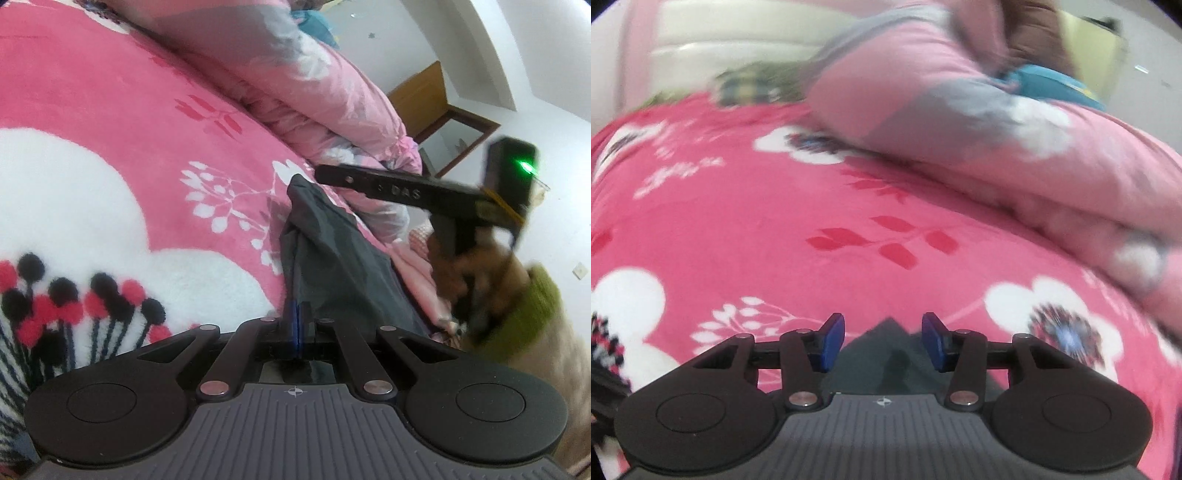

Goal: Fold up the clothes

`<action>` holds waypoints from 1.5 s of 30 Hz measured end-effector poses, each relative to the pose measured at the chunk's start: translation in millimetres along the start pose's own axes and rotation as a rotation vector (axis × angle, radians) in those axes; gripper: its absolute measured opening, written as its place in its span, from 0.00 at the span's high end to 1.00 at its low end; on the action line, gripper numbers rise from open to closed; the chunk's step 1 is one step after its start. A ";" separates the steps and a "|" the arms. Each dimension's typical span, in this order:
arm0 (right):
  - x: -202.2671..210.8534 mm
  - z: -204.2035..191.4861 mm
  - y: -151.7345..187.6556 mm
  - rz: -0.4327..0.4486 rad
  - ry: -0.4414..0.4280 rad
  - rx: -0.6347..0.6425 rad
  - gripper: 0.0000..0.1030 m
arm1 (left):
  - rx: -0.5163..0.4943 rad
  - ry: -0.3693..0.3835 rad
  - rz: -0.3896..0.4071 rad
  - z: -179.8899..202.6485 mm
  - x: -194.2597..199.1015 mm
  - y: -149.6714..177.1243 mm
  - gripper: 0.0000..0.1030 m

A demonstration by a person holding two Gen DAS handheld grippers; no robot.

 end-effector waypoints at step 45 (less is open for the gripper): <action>8.6 97.1 37.8 -0.008 0.009 -0.342 1.00 | -0.021 -0.025 0.068 6.4 9.2 -13.4 0.86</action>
Point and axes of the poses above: each gripper's, at about its wrist camera, not at the fingertips, and x roughly against the way its jaws point, z to its right, y to its underside, the point moved 10 cm from there along -x, roughly the way its jaws point, and after that the axes turned 6 degrees about y, right-handed, at the moved point
